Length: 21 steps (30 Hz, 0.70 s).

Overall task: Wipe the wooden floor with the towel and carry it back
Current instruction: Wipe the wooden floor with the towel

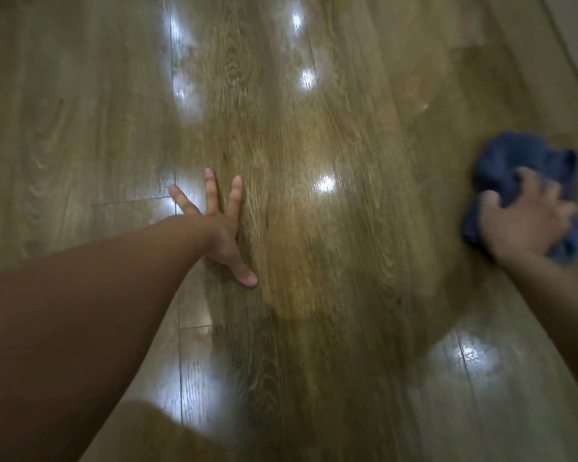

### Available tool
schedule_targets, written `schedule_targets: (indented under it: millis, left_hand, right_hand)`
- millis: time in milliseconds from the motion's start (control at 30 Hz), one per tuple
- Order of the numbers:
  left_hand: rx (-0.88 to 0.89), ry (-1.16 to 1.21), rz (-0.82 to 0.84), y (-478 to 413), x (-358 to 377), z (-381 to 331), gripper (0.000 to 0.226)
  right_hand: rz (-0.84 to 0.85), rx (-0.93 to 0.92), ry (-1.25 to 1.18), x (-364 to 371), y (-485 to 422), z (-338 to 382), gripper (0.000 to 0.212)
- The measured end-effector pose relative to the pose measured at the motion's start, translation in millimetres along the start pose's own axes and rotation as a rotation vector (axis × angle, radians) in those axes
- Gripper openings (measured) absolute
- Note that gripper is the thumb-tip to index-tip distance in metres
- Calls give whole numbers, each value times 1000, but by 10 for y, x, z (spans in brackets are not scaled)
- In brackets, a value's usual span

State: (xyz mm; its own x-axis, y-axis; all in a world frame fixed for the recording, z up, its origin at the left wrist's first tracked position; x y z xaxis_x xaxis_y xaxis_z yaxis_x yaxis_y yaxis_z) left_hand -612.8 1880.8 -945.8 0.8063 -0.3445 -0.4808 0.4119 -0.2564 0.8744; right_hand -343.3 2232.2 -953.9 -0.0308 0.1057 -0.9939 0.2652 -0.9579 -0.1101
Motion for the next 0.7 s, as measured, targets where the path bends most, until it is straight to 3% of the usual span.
schedule_targets:
  millis: [133, 233, 400, 467, 700]
  left_hand:
    - [7, -5, -1, 45, -7, -19, 169]
    - [-7, -25, -7, 58, -30, -13, 170]
    - [-13, -10, 16, 84, -28, -8, 168]
    - [-5, 5, 18, 108, -34, -19, 166]
    - [19, 33, 39, 125, -24, -23, 167]
  right_hand:
    - [38, -458, -36, -71, 548, 1460, 59]
    - [50, -761, -84, -104, 1103, 2174, 54]
    - [74, -1094, -192, -78, 1142, 2292, 55]
    - [67, -1089, -135, -47, 882, 2081, 56]
    - [101, -658, -101, -6, -12, 1160, 58]
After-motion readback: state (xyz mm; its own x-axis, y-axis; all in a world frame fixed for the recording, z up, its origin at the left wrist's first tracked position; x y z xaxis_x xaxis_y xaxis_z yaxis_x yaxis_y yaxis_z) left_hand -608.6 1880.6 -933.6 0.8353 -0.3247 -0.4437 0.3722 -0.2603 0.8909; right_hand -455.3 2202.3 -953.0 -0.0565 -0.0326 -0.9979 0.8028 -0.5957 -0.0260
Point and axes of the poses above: each hand's wrist, its own y-axis away from the middle knuckle, its own x-axis out of the palm, z = x × y, the point moved 4 cm from there along -y, towards the middle knuckle, and after that the axes turned 10 degrees about y, right-handed, at the moved point
